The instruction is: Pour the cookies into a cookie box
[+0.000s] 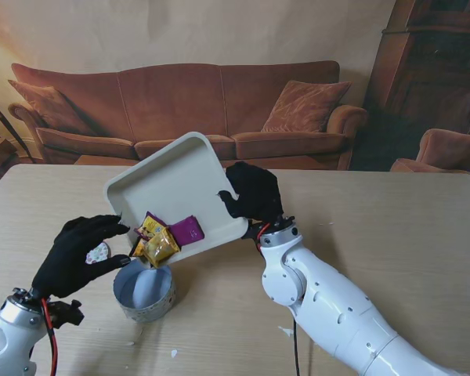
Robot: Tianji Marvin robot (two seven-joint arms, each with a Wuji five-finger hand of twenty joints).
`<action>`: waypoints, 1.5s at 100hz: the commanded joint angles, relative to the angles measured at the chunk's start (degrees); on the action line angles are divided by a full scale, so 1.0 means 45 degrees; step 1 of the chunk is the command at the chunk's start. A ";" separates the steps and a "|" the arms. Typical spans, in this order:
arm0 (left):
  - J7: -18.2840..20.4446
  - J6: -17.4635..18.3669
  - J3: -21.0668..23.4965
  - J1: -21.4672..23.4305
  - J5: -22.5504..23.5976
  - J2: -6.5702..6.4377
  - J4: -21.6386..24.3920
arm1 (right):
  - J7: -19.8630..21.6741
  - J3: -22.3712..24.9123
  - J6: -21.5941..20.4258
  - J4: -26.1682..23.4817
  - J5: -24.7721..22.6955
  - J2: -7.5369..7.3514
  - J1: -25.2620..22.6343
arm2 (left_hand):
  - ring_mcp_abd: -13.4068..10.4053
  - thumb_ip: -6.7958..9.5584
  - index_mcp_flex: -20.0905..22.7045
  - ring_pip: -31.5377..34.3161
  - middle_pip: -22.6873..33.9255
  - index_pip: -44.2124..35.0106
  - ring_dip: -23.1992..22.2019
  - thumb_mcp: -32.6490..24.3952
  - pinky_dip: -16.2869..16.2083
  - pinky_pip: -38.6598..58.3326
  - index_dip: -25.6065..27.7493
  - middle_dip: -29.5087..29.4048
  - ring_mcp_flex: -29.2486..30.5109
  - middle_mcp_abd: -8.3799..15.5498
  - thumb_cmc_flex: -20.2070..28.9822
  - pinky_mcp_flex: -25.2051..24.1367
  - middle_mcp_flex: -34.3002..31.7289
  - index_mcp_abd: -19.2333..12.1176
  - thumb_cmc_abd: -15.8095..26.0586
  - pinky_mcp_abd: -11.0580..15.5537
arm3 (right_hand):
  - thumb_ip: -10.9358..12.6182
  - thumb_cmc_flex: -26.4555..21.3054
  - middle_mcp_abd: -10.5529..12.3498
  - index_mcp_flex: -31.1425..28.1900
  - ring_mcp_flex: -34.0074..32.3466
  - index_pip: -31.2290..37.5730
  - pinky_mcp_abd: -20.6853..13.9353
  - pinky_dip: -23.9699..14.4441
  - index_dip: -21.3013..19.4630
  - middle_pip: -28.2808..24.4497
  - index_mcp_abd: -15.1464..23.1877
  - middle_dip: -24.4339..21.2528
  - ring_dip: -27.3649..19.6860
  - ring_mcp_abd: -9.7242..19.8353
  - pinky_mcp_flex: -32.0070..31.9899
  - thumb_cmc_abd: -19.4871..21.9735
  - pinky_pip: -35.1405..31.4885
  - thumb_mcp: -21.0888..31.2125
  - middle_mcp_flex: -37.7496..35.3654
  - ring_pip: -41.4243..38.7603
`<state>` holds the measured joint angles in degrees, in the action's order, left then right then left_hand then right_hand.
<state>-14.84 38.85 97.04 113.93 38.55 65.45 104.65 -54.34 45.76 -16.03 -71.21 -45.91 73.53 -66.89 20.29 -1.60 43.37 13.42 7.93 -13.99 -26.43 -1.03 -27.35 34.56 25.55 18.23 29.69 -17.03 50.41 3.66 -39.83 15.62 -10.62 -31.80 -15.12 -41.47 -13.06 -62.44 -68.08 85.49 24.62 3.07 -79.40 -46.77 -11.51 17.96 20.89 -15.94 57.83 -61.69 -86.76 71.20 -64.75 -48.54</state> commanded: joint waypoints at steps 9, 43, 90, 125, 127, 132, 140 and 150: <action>0.0141 -0.0001 0.0001 0.0037 -0.0005 0.0047 0.0041 | -0.0281 -0.0148 -0.0127 0.0032 -0.0152 0.0154 0.0192 | 0.0063 -0.0052 0.0140 0.0212 -0.0036 -0.0058 -0.0281 0.0390 0.0057 0.0222 0.0010 0.0022 0.0134 -0.0027 0.0464 -0.0042 -0.0146 -0.0088 0.0655 -0.0102 | 0.0677 -0.4423 0.0687 -0.0712 -0.0224 0.0988 -0.0226 -0.0037 -0.0301 -0.0293 0.3701 0.0000 0.0118 0.0127 0.0172 -0.0038 -0.0705 0.4168 -0.0382 -0.0445; 0.0055 0.0071 0.0058 0.0042 -0.0005 0.0071 0.0028 | -0.0896 -0.0391 -0.0122 0.0191 -0.0635 0.0132 0.0460 | 0.0041 -0.0054 0.0154 0.0226 -0.0023 -0.0075 -0.0289 0.0405 0.0068 0.0253 0.0015 0.0022 0.0137 -0.0024 0.0446 -0.0043 -0.0131 -0.0089 0.0664 -0.0122 | 0.0742 -0.4418 0.0713 -0.0696 -0.0261 0.1052 -0.0279 -0.0022 -0.0243 -0.0344 0.3741 0.0008 0.0070 0.0158 0.0197 -0.0043 -0.0790 0.4168 -0.0382 -0.0493; 0.0097 0.0133 0.0065 0.0037 0.0009 0.0062 0.0032 | -0.1452 -0.0709 -0.0327 0.0408 -0.1146 0.0053 0.0566 | 0.0064 -0.0053 0.0142 0.0231 -0.0008 -0.0078 -0.0291 0.0399 0.0073 0.0293 0.0015 0.0020 0.0148 -0.0006 0.0451 -0.0029 -0.0127 -0.0106 0.0660 -0.0126 | 0.0778 -0.4414 0.0746 -0.0689 -0.0297 0.1109 -0.0366 -0.0019 -0.0184 -0.0375 0.3805 0.0006 0.0021 0.0206 0.0205 -0.0073 -0.0825 0.4168 -0.0387 -0.0502; 0.0057 0.0077 0.0068 0.0039 0.0039 0.0066 0.0045 | -0.1998 -0.1034 -0.0301 0.0703 -0.1484 0.0063 0.0894 | 0.0054 -0.0053 0.0144 0.0231 0.0006 -0.0077 -0.0291 0.0401 0.0091 0.0290 0.0013 0.0020 0.0147 -0.0020 0.0455 -0.0037 -0.0123 -0.0107 0.0665 -0.0113 | 0.0785 -0.4417 0.0739 -0.0671 -0.0333 0.1163 -0.0410 -0.0016 -0.0139 -0.0395 0.3839 0.0006 -0.0019 0.0233 0.0224 -0.0097 -0.0871 0.4167 -0.0384 -0.0510; 0.0057 0.0077 0.0070 0.0041 0.0041 0.0066 0.0047 | -0.2011 -0.1055 -0.0302 0.0719 -0.1488 0.0070 0.0918 | 0.0065 -0.0052 0.0141 0.0234 0.0003 -0.0076 -0.0292 0.0398 0.0090 0.0292 0.0012 0.0019 0.0155 -0.0022 0.0459 -0.0034 -0.0116 -0.0099 0.0664 -0.0115 | 0.0784 -0.4418 0.0740 -0.0673 -0.0337 0.1166 -0.0421 -0.0016 -0.0137 -0.0394 0.3842 0.0005 -0.0020 0.0238 0.0225 -0.0105 -0.0874 0.4168 -0.0383 -0.0512; 0.0048 0.0081 0.0072 0.0039 0.0041 0.0068 0.0046 | -0.2014 -0.1100 -0.0315 0.0734 -0.1490 0.0086 0.0978 | 0.0055 -0.0052 0.0149 0.0238 0.0004 -0.0080 -0.0293 0.0400 0.0093 0.0287 0.0014 0.0018 0.0167 -0.0030 0.0451 -0.0042 -0.0123 -0.0110 0.0671 -0.0132 | 0.0790 -0.4408 0.0747 -0.0673 -0.0340 0.1169 -0.0421 -0.0017 -0.0131 -0.0395 0.3849 0.0004 -0.0023 0.0254 0.0233 -0.0080 -0.0877 0.4168 -0.0382 -0.0515; 0.0049 0.0073 0.0080 0.0039 0.0039 0.0068 0.0047 | -0.2035 -0.1131 -0.0279 0.0666 -0.1555 0.0080 0.1047 | 0.0071 -0.0054 0.0134 0.0238 0.0006 -0.0073 -0.0295 0.0405 0.0090 0.0300 0.0011 0.0018 0.0161 -0.0002 0.0443 -0.0027 -0.0131 -0.0079 0.0680 -0.0127 | 0.0797 -0.4406 0.0755 -0.0669 -0.0341 0.1172 -0.0459 -0.0032 -0.0125 -0.0398 0.3869 0.0003 -0.0027 0.0265 0.0244 -0.0089 -0.0905 0.4168 -0.0395 -0.0514; 0.0036 0.0070 0.0085 0.0033 0.0039 0.0071 0.0039 | -0.2006 -0.1097 -0.0254 0.0494 -0.1603 0.0054 0.1045 | 0.0077 -0.0051 0.0138 0.0232 0.0002 -0.0075 -0.0293 0.0397 0.0092 0.0299 0.0012 0.0016 0.0146 -0.0012 0.0462 -0.0039 -0.0123 -0.0100 0.0675 -0.0128 | 0.0808 -0.4396 0.0775 -0.0668 -0.0345 0.1175 -0.0455 -0.0026 -0.0117 -0.0395 0.3876 -0.0001 -0.0027 0.0259 0.0232 -0.0072 -0.0894 0.4168 -0.0400 -0.0517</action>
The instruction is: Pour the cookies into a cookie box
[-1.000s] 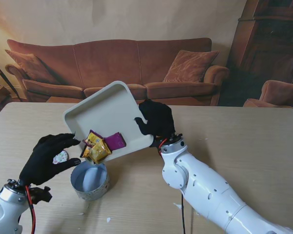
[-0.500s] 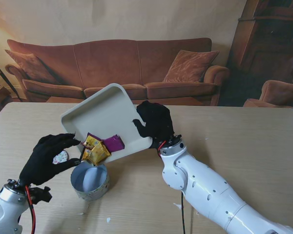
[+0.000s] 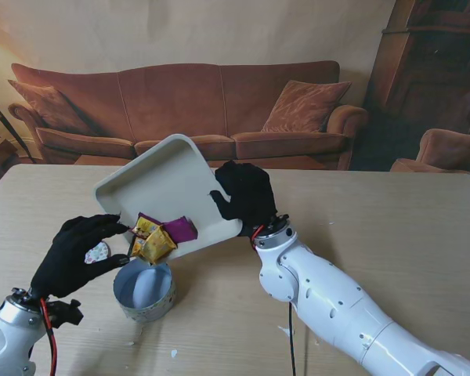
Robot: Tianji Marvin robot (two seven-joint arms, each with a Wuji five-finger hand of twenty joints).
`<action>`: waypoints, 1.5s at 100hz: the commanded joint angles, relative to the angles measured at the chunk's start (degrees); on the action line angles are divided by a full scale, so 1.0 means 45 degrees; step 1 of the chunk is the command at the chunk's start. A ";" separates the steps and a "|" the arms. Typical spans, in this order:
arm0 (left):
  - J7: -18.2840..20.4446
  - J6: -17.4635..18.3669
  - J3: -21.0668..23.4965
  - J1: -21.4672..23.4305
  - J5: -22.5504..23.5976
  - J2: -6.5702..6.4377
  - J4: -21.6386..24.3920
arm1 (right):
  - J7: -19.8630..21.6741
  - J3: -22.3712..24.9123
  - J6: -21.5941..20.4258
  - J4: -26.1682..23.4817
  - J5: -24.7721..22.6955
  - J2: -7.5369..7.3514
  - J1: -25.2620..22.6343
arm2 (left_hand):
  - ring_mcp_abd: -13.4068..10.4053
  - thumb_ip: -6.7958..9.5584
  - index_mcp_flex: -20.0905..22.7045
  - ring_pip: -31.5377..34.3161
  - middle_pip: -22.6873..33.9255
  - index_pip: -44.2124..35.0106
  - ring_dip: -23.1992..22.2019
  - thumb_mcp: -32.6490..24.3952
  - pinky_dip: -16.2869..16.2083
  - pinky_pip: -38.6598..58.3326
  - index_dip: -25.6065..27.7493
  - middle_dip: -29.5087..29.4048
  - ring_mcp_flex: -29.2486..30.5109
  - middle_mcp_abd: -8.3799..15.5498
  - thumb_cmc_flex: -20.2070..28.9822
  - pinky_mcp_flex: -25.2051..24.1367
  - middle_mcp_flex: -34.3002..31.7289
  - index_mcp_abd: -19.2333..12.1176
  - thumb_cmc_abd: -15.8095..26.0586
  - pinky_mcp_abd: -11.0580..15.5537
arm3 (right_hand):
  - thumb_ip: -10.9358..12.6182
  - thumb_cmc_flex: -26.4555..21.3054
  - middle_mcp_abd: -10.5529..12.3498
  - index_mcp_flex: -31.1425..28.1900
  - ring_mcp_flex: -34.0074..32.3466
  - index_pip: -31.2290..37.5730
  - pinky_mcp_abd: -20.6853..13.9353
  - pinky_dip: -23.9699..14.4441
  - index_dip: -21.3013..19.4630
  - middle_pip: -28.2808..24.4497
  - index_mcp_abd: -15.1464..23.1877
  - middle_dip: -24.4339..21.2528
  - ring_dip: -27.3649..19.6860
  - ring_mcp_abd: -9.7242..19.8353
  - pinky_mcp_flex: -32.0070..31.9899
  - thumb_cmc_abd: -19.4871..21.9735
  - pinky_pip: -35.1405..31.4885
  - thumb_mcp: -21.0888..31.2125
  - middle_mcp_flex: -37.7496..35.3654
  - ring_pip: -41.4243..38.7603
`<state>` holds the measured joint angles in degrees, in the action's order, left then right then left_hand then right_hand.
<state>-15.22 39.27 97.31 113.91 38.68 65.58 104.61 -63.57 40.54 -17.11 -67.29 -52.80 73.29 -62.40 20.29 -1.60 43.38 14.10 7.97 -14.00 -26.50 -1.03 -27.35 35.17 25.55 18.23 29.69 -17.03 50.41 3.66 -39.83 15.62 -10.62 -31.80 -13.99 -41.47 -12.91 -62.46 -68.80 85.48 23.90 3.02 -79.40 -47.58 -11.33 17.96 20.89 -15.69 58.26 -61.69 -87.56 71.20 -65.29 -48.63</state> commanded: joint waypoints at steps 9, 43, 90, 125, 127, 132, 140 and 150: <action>0.0110 -0.0008 0.0032 0.0037 0.0006 0.0048 0.0048 | 0.0070 0.0110 0.0006 -0.0528 -0.0164 0.0058 0.0021 | 0.0060 -0.0051 0.0138 0.0093 -0.0003 -0.0073 -0.0280 0.0396 0.0091 0.0167 0.0012 0.0017 0.0166 -0.0027 0.0466 -0.0034 -0.0131 -0.0094 0.0670 -0.0135 | 0.0560 -0.4397 0.0737 -0.0665 -0.0192 0.1180 -0.0300 -0.0022 -0.0112 -0.0216 0.3833 -0.0003 -0.0027 0.0223 0.0147 -0.0069 -0.0726 0.4168 -0.0283 -0.0501; 0.0134 -0.0028 0.0028 0.0041 0.0037 0.0036 0.0050 | -0.0015 -0.0365 -0.0250 -0.0096 -0.0608 -0.0100 0.0269 | 0.0079 -0.0051 0.0150 0.0087 -0.0010 -0.0080 -0.0277 0.0396 0.0096 0.0168 0.0016 0.0014 0.0158 -0.0019 0.0467 -0.0043 -0.0112 -0.0099 0.0676 -0.0126 | 0.0587 -0.4374 0.0789 -0.0663 -0.0227 0.1186 -0.0378 -0.0043 -0.0094 -0.0213 0.3886 -0.0007 -0.0032 0.0297 0.0158 -0.0057 -0.0757 0.4168 -0.0303 -0.0495; 0.0102 -0.0063 0.0039 0.0010 0.0010 0.0046 0.0014 | 0.0076 -0.0426 -0.0217 0.0099 -0.0319 0.0059 0.0358 | 0.0062 -0.0051 0.0155 0.0093 -0.0005 -0.0080 -0.0279 0.0397 0.0099 0.0178 0.0016 0.0014 0.0163 -0.0017 0.0465 -0.0035 -0.0124 -0.0105 0.0670 -0.0133 | 0.0745 -0.4415 0.0723 -0.0623 -0.0387 0.1155 -0.0411 -0.0104 -0.0083 -0.0144 0.3938 -0.0049 -0.0064 0.0289 0.0237 -0.0266 -0.0957 0.4168 -0.0364 -0.0431; 0.0034 -0.0034 0.0074 -0.0020 0.0032 0.0059 -0.0025 | 0.0250 0.0056 0.0095 -0.0589 -0.0301 -0.0025 0.0093 | 0.0068 -0.0049 0.0155 0.0085 0.0003 -0.0082 -0.0274 0.0393 0.0111 0.0164 0.0017 0.0017 0.0152 -0.0035 0.0487 -0.0053 -0.0149 -0.0110 0.0677 -0.0113 | 0.0811 -0.4389 0.0718 -0.0597 -0.0414 0.1123 -0.0447 -0.0067 -0.0078 -0.0111 0.4010 -0.0052 -0.0072 0.0302 0.0236 -0.0259 -0.0988 0.4168 -0.0384 -0.0396; 0.0038 -0.0034 0.0073 -0.0020 0.0033 0.0058 -0.0025 | 0.0333 0.0152 0.0126 -0.0705 -0.0271 -0.0036 0.0018 | 0.0079 -0.0050 0.0155 0.0085 0.0000 -0.0082 -0.0275 0.0394 0.0112 0.0165 0.0017 0.0016 0.0154 -0.0040 0.0489 -0.0052 -0.0143 -0.0099 0.0670 -0.0111 | 0.0812 -0.4390 0.0720 -0.0597 -0.0412 0.1123 -0.0448 -0.0067 -0.0078 -0.0108 0.4010 -0.0053 -0.0071 0.0315 0.0233 -0.0263 -0.0986 0.4168 -0.0386 -0.0394; 0.0039 -0.0037 0.0073 -0.0019 0.0048 0.0056 -0.0024 | 0.0549 0.0395 0.0184 -0.0989 -0.0121 -0.0039 -0.0182 | 0.0094 -0.0050 0.0160 0.0080 -0.0001 -0.0084 -0.0272 0.0395 0.0114 0.0162 0.0018 0.0016 0.0146 -0.0033 0.0489 -0.0053 -0.0148 -0.0095 0.0669 -0.0103 | 0.0812 -0.4401 0.0718 -0.0597 -0.0418 0.1122 -0.0433 -0.0066 -0.0077 -0.0102 0.4010 -0.0057 -0.0067 0.0291 0.0231 -0.0283 -0.0982 0.4168 -0.0394 -0.0392; 0.0050 -0.0038 0.0079 -0.0011 0.0051 0.0053 -0.0016 | 0.0870 0.0783 0.0330 -0.1471 0.0003 -0.0106 -0.0496 | 0.0063 -0.0052 0.0173 0.0088 0.0005 -0.0092 -0.0274 0.0399 0.0114 0.0167 0.0021 0.0020 0.0163 -0.0025 0.0481 -0.0040 -0.0165 -0.0105 0.0668 -0.0100 | 0.0814 -0.4405 0.0711 -0.0597 -0.0425 0.1123 -0.0429 -0.0075 -0.0077 -0.0091 0.4011 -0.0063 -0.0059 0.0279 0.0233 -0.0303 -0.0991 0.4168 -0.0410 -0.0388; 0.0066 -0.0069 0.0097 -0.0012 0.0064 0.0047 -0.0027 | 0.1702 0.1496 0.0579 -0.2380 0.0272 -0.0241 -0.1163 | 0.0077 -0.0051 0.0154 0.0086 0.0003 -0.0083 -0.0273 0.0393 0.0115 0.0166 0.0018 0.0020 0.0165 -0.0038 0.0499 -0.0047 -0.0168 -0.0088 0.0655 -0.0114 | 0.0852 -0.4367 0.0766 -0.0597 -0.0440 0.1123 -0.0477 -0.0091 -0.0076 -0.0058 0.4011 -0.0079 -0.0047 0.0357 0.0234 -0.0234 -0.1003 0.4168 -0.0423 -0.0369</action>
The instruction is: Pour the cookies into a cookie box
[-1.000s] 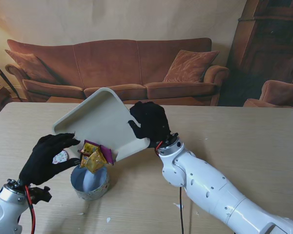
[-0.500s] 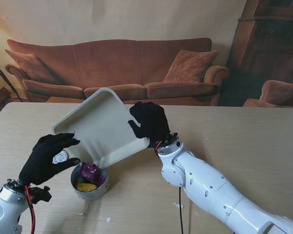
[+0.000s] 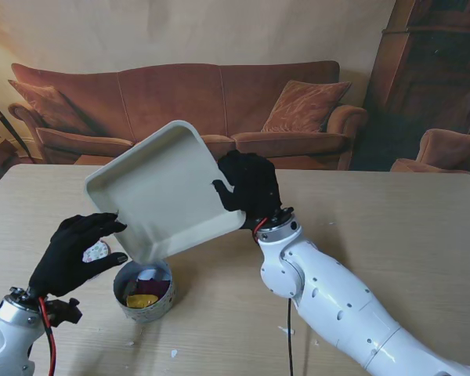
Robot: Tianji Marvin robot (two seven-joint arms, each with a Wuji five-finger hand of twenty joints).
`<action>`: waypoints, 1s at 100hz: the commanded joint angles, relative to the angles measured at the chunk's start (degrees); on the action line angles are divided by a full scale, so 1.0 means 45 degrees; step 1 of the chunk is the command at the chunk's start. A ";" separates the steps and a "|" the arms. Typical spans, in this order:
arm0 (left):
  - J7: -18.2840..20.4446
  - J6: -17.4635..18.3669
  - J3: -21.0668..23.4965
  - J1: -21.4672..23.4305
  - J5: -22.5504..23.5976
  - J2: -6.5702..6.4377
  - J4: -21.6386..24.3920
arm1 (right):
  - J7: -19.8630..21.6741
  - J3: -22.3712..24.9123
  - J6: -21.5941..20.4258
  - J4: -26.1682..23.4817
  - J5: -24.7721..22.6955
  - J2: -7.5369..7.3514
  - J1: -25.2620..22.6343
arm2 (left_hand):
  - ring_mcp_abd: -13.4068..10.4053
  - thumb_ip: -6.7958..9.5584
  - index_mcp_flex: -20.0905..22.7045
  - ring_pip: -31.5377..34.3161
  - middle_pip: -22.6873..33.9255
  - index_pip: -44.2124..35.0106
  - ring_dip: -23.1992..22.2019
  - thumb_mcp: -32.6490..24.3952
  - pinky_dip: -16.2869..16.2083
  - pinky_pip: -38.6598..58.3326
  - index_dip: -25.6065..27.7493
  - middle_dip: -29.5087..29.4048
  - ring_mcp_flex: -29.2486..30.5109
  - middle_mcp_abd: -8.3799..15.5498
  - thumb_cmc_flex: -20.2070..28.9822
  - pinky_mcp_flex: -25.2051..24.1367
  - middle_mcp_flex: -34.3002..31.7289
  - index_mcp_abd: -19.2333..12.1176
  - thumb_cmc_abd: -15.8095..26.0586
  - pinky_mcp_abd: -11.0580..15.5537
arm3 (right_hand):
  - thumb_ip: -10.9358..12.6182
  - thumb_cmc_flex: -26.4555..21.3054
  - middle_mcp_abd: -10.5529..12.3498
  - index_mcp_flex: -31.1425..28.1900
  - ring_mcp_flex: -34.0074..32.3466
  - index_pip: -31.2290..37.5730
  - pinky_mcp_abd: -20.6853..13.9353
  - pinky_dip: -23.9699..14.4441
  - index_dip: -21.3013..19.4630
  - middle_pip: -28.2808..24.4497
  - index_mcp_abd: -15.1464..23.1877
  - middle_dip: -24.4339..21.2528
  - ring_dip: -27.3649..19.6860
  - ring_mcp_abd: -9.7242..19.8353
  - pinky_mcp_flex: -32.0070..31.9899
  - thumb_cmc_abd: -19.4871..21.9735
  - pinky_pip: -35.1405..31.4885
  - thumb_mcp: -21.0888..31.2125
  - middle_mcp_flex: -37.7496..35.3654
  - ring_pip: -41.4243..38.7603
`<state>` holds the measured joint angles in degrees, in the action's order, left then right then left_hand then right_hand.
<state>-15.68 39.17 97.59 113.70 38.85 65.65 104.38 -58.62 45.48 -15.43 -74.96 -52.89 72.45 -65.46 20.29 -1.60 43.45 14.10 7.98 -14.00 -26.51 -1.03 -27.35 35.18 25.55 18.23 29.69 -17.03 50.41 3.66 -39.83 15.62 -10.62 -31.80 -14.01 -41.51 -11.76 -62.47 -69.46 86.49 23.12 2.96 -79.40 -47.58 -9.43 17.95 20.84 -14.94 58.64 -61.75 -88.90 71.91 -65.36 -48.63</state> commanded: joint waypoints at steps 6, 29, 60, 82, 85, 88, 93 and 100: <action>0.0174 -0.0058 0.0045 0.0023 0.0012 0.0031 0.0006 | 0.1360 0.0911 0.0236 -0.1301 0.0671 -0.0124 -0.1009 | 0.0064 -0.0053 0.0137 0.0090 0.0000 -0.0079 -0.0274 0.0398 0.0116 0.0163 0.0016 0.0020 0.0178 -0.0024 0.0495 -0.0048 -0.0175 -0.0100 0.0637 -0.0114 | 0.0876 -0.4358 0.0512 -0.0595 -0.0291 0.0899 -0.0287 -0.0088 -0.0076 -0.0040 0.3588 -0.0086 -0.0018 0.0161 0.0153 -0.0218 -0.0699 0.4009 -0.0431 -0.0354; 0.0202 -0.0078 0.0036 0.0017 0.0005 0.0024 0.0009 | 0.4045 0.3050 0.0542 -0.3527 0.1403 -0.0668 -0.3258 | 0.0084 -0.0056 0.0137 0.0095 -0.0002 -0.0077 -0.0277 0.0401 0.0113 0.0174 0.0013 0.0024 0.0186 -0.0027 0.0488 -0.0022 -0.0180 -0.0093 0.0619 -0.0133 | 0.0985 -0.4410 0.0488 -0.0595 -0.0432 0.0899 -0.0219 -0.0198 -0.0076 -0.0010 0.3588 -0.0102 0.0094 0.0120 0.0226 -0.0376 -0.0835 0.4009 -0.0552 -0.0365; 0.0252 -0.0115 0.0038 0.0030 0.0078 0.0002 0.0023 | 0.5949 0.5576 0.0857 -0.5104 0.1331 -0.1202 -0.5962 | 0.0092 -0.0059 0.0148 0.0106 0.0003 -0.0085 -0.0282 0.0401 0.0107 0.0179 0.0015 0.0030 0.0214 -0.0018 0.0474 -0.0020 -0.0215 -0.0111 0.0602 -0.0177 | 0.1791 -0.4717 0.0330 -0.0539 -0.0981 0.0695 -0.0016 -0.0292 -0.0097 -0.0142 0.3700 -0.0202 0.0181 -0.0003 0.0596 -0.1494 -0.1935 0.4009 -0.1075 -0.1041; 0.0251 -0.0146 0.0029 0.0028 0.0245 -0.0024 0.0019 | 0.6945 0.6545 0.1819 -0.5485 0.2986 -0.1084 -0.7044 | 0.0068 -0.0060 0.0116 0.0099 -0.0010 -0.0072 -0.0280 0.0400 0.0110 0.0171 0.0012 0.0029 0.0211 -0.0006 0.0462 -0.0022 -0.0202 -0.0108 0.0598 -0.0170 | 0.3295 -0.5294 -0.0146 -0.0512 -0.0971 0.0448 0.0393 -0.0224 -0.0164 -0.0272 0.3783 -0.0361 0.0000 -0.0627 0.1132 -0.3608 -0.3401 0.4009 -0.1678 -0.3315; 0.0256 -0.0154 0.0021 0.0027 0.0252 -0.0026 0.0020 | 0.7170 0.6604 0.2052 -0.5532 0.3353 -0.1056 -0.7122 | 0.0098 -0.0060 0.0125 0.0100 -0.0010 -0.0076 -0.0281 0.0399 0.0109 0.0173 0.0013 0.0030 0.0212 -0.0026 0.0466 -0.0019 -0.0203 -0.0105 0.0595 -0.0168 | 0.3545 -0.5317 -0.0214 -0.0507 -0.0959 0.0389 0.0459 -0.0197 -0.0163 -0.0292 0.3769 -0.0379 -0.0073 -0.0740 0.1177 -0.3829 -0.3514 0.4009 -0.1715 -0.3536; 0.0262 -0.0163 0.0015 0.0025 0.0263 -0.0030 0.0020 | 0.7383 0.6649 0.2311 -0.5571 0.3680 -0.1035 -0.7183 | 0.0084 -0.0059 0.0125 0.0095 -0.0010 -0.0076 -0.0279 0.0397 0.0108 0.0173 0.0013 0.0030 0.0200 -0.0031 0.0467 -0.0021 -0.0205 -0.0096 0.0597 -0.0164 | 0.3792 -0.5312 -0.0232 -0.0506 -0.0930 0.0346 0.0509 -0.0160 -0.0168 -0.0315 0.3754 -0.0388 -0.0177 -0.0784 0.1206 -0.3955 -0.3590 0.4009 -0.1736 -0.3674; 0.0277 -0.0174 0.0012 0.0025 0.0287 -0.0037 0.0022 | 0.7587 0.6695 0.2668 -0.5528 0.4139 -0.0993 -0.7212 | 0.0099 -0.0059 0.0124 0.0101 -0.0001 -0.0076 -0.0281 0.0397 0.0106 0.0175 0.0013 0.0034 0.0214 -0.0029 0.0469 -0.0022 -0.0226 -0.0103 0.0596 -0.0163 | 0.3939 -0.5342 -0.0296 -0.0496 -0.0938 0.0283 0.0570 -0.0135 -0.0163 -0.0337 0.3709 -0.0392 -0.0241 -0.0896 0.1241 -0.4118 -0.3637 0.4008 -0.1759 -0.3762; 0.0276 -0.0179 0.0014 0.0023 0.0338 -0.0045 0.0017 | 0.7842 0.6762 0.3067 -0.5376 0.4507 -0.0970 -0.7201 | 0.0081 -0.0059 0.0109 0.0102 -0.0004 -0.0072 -0.0282 0.0397 0.0102 0.0184 0.0013 0.0034 0.0218 -0.0034 0.0464 -0.0009 -0.0222 -0.0108 0.0594 -0.0168 | 0.4157 -0.5344 -0.0310 -0.0509 -0.0918 0.0183 0.0678 -0.0063 -0.0166 -0.0378 0.3620 -0.0399 -0.0354 -0.0968 0.1254 -0.4279 -0.3698 0.4009 -0.1770 -0.3877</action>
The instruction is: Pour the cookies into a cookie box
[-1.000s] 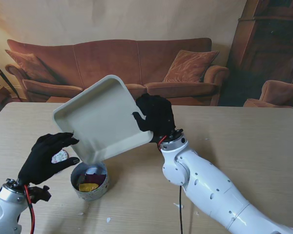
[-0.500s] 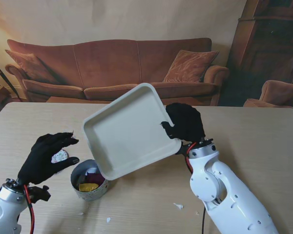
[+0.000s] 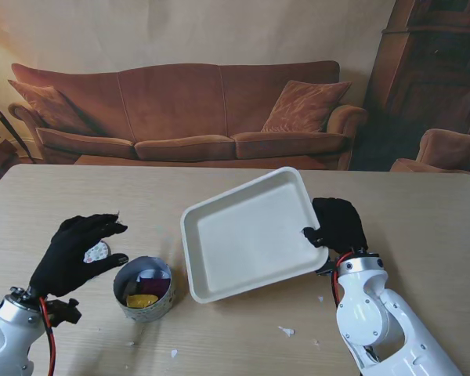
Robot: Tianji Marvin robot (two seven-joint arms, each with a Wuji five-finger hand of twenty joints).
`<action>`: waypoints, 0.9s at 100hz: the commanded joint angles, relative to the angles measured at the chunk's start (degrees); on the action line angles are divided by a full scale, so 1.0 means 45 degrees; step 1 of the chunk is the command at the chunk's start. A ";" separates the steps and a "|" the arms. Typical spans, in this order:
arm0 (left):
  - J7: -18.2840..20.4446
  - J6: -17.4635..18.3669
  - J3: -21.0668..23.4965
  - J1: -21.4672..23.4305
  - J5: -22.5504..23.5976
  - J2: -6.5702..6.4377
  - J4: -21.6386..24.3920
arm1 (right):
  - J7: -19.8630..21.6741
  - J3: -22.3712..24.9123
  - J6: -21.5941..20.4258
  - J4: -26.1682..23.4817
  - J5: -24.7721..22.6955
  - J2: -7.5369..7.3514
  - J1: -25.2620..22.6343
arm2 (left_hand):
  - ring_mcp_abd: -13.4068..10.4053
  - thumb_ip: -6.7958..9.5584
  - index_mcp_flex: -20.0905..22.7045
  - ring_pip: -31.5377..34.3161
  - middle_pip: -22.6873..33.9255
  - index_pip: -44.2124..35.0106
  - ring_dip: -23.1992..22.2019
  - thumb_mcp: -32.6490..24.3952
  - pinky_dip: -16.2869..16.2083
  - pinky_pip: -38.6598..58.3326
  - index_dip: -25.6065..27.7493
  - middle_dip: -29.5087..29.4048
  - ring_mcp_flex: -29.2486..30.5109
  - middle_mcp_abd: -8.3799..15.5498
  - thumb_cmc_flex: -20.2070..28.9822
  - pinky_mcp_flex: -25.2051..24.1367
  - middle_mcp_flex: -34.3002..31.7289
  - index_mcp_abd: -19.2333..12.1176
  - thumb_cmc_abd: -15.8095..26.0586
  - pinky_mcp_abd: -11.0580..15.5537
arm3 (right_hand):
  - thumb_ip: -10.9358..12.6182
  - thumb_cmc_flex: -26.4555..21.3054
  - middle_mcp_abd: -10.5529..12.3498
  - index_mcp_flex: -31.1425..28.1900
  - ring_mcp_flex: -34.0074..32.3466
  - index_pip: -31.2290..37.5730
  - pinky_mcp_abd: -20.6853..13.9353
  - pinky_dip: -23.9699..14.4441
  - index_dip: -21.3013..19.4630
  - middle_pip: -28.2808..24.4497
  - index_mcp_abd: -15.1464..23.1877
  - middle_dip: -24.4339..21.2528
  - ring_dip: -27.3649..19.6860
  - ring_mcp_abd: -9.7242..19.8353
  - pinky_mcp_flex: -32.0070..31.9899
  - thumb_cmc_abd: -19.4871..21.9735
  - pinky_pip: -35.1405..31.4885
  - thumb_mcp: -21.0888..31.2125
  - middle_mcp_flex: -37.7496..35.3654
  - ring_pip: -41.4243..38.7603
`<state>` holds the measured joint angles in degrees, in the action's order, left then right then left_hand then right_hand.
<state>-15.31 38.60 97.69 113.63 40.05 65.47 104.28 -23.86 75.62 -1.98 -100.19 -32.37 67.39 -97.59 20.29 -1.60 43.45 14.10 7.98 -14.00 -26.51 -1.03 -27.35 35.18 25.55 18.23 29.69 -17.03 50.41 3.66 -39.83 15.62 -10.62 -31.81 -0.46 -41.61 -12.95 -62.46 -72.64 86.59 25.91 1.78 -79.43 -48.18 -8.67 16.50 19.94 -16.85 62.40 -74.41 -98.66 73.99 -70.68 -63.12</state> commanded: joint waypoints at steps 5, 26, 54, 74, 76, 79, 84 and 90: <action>0.0198 -0.0062 -0.0003 0.0037 0.0097 -0.0008 0.0038 | 0.0312 0.0126 0.0238 0.0390 0.0032 0.0134 -0.0044 | 0.0102 -0.0060 0.0127 0.0096 -0.0010 -0.0082 -0.0280 0.0400 0.0100 0.0184 0.0017 0.0033 0.0210 -0.0033 0.0459 -0.0013 -0.0213 -0.0111 0.0594 -0.0165 | 0.1168 -0.5322 -0.0037 -0.0509 -0.0200 0.0112 0.0081 0.0216 -0.0159 -0.0261 0.3375 -0.0073 -0.0191 -0.0604 0.0422 -0.1496 -0.1536 0.3548 -0.0570 -0.0660; 0.0058 -0.0107 0.0053 -0.0006 0.0637 -0.0055 -0.0008 | 0.0713 0.0231 0.0456 0.1603 -0.0461 -0.0036 0.0159 | 0.0052 -0.0064 0.0107 0.0072 -0.0032 -0.0072 -0.0271 0.0408 0.0110 0.0157 0.0014 0.0027 0.0159 -0.0035 0.0440 -0.0043 -0.0168 -0.0120 0.0589 -0.0144 | 0.1381 -0.5321 -0.0010 -0.0516 -0.0215 0.0087 -0.0151 0.0116 -0.0194 -0.0406 0.3362 -0.0039 -0.0135 -0.0598 0.0503 -0.1584 -0.1753 0.3548 -0.0643 -0.0859; 0.0183 -0.0190 -0.0001 -0.0011 0.0746 -0.0106 0.0002 | 0.0967 0.0085 0.1466 0.2938 -0.0524 -0.0087 0.0411 | 0.0048 -0.0067 0.0117 0.0091 -0.0009 -0.0094 -0.0275 0.0407 0.0092 0.0195 0.0026 0.0038 0.0203 -0.0005 0.0416 -0.0003 -0.0199 -0.0132 0.0569 -0.0190 | 0.3541 -0.5158 0.0237 -0.0538 -0.0220 -0.0426 -0.2836 -0.0902 -0.0106 -0.1165 0.3376 -0.0041 0.0088 -0.0612 0.0506 -0.2331 -0.2805 0.3547 -0.0757 -0.1764; 0.0267 -0.0219 -0.0034 -0.0002 0.0653 -0.0112 0.0014 | 0.1658 0.0085 0.2750 0.3217 -0.0596 -0.0185 0.0316 | 0.0067 -0.0067 0.0123 0.0094 -0.0007 -0.0102 -0.0277 0.0409 0.0089 0.0203 0.0030 0.0039 0.0206 -0.0026 0.0395 -0.0006 -0.0202 -0.0123 0.0577 -0.0192 | 0.3735 -0.4329 -0.0183 0.0175 -0.0233 -0.2349 -0.4082 -0.1309 0.0617 -0.0123 0.2227 0.0040 -0.0500 0.0065 0.0271 -0.0466 -0.2308 0.3548 0.0199 -0.0058; 0.0283 -0.0222 -0.0038 -0.0002 0.0653 -0.0116 0.0016 | 0.1681 0.0070 0.2846 0.3266 -0.0563 -0.0180 0.0326 | 0.0062 -0.0068 0.0105 0.0096 -0.0013 -0.0094 -0.0277 0.0414 0.0091 0.0198 0.0028 0.0037 0.0210 -0.0024 0.0384 -0.0015 -0.0186 -0.0124 0.0576 -0.0190 | 0.3595 -0.4195 -0.0223 0.0382 -0.0235 -0.2768 -0.3882 -0.1172 0.0822 0.0011 0.1987 0.0092 -0.0533 0.0113 0.0293 -0.0091 -0.2211 0.3547 0.0355 0.0189; 0.0307 -0.0229 -0.0044 0.0001 0.0647 -0.0120 0.0021 | 0.1720 0.0040 0.2988 0.3336 -0.0503 -0.0173 0.0345 | 0.0062 -0.0068 0.0108 0.0092 -0.0008 -0.0096 -0.0276 0.0415 0.0093 0.0194 0.0029 0.0039 0.0201 0.0016 0.0372 -0.0017 -0.0196 -0.0142 0.0587 -0.0190 | 0.3475 -0.3983 -0.0262 0.0802 -0.0240 -0.3527 -0.3733 -0.1011 0.1261 0.0166 0.1602 0.0209 -0.0501 0.0143 0.0324 0.0369 -0.2164 0.3548 0.0592 0.0430; 0.0331 -0.0240 -0.0050 0.0005 0.0645 -0.0125 0.0026 | 0.1925 0.0010 0.3187 0.3380 -0.0459 -0.0199 0.0348 | 0.0063 -0.0066 0.0105 0.0095 -0.0010 -0.0096 -0.0277 0.0413 0.0091 0.0201 0.0029 0.0039 0.0207 -0.0008 0.0375 0.0001 -0.0190 -0.0141 0.0574 -0.0189 | 0.3107 -0.3456 -0.0346 0.1795 -0.0255 -0.5758 -0.3780 -0.0867 0.3018 0.0456 0.0659 0.0381 -0.0512 0.0298 0.0340 0.1420 -0.2014 0.3546 0.1158 0.0821; 0.0352 -0.0254 -0.0057 0.0006 0.0646 -0.0130 0.0030 | 0.2148 -0.0026 0.3362 0.3432 -0.0511 -0.0248 0.0346 | 0.0068 -0.0065 0.0122 0.0099 -0.0003 -0.0105 -0.0279 0.0408 0.0089 0.0202 0.0033 0.0042 0.0214 -0.0019 0.0387 -0.0002 -0.0205 -0.0136 0.0557 -0.0181 | 0.1248 -0.3015 -0.0499 0.2449 -0.0242 -0.6644 -0.3961 -0.0953 0.4879 0.0753 0.0212 0.0342 -0.0637 0.0235 0.0393 0.1951 -0.1734 0.3545 0.1511 0.1229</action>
<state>-14.66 37.77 97.58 113.46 43.04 64.90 104.17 -16.21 75.87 12.35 -85.76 -34.60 66.32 -95.26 20.29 -1.60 43.45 14.12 7.99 -14.01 -26.51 -1.03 -27.35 35.20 25.55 18.23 29.69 -17.03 50.41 3.66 -39.83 15.60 -10.62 -31.81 2.65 -37.02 -14.98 -54.95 -72.38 61.66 18.34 -2.76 -63.93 -45.73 -12.74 17.66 17.81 -13.29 62.98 -67.37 -101.02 74.04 -65.16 -60.01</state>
